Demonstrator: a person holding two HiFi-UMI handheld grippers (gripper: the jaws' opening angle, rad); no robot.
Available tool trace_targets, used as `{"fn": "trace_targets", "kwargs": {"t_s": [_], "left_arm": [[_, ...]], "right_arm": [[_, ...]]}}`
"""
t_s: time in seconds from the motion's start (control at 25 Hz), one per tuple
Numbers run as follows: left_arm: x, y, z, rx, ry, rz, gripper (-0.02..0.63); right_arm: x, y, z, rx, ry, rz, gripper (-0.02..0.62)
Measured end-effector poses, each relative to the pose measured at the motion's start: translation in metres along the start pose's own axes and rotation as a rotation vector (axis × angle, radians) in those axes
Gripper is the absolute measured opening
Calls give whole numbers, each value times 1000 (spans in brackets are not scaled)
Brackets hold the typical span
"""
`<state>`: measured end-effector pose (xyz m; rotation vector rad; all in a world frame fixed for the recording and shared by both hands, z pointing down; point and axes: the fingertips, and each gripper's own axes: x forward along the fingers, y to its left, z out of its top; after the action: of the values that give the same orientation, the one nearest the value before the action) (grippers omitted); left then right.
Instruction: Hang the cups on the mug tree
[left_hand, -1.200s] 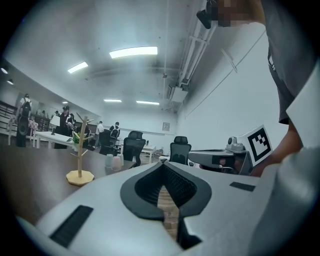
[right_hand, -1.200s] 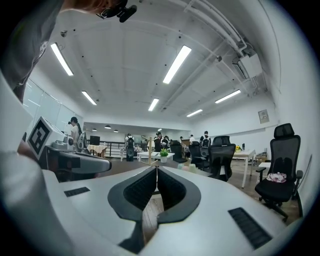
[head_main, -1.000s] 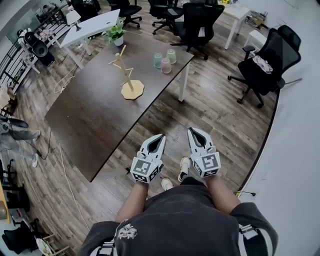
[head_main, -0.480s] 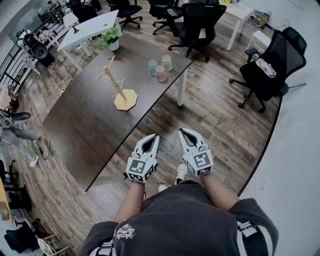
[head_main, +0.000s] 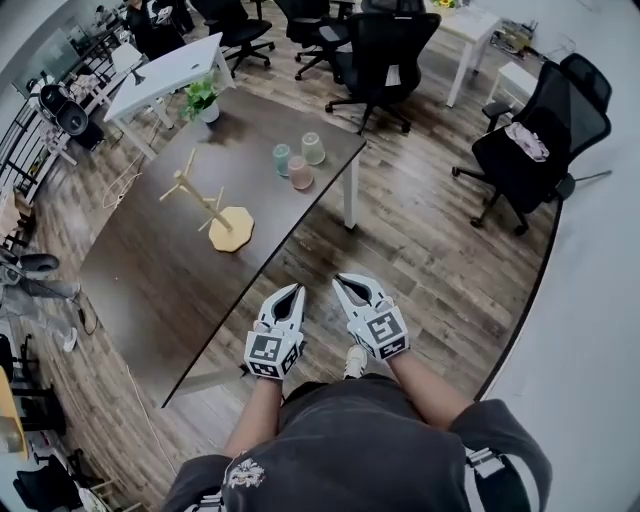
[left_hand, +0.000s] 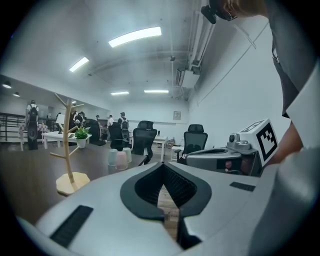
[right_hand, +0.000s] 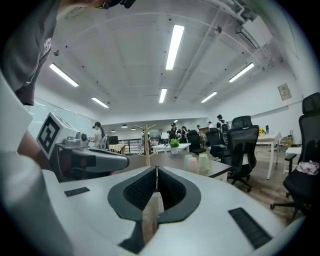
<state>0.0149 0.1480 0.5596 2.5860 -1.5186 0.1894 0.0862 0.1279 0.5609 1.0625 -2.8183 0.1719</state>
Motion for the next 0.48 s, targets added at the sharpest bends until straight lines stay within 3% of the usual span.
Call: {"fn": "trace_targets", "kwargs": {"t_s": [0.48], "left_arm": [[42,3,14,27,17,-7,6]], "right_arm": [[12,-31,5,11,10,28,26]]}}
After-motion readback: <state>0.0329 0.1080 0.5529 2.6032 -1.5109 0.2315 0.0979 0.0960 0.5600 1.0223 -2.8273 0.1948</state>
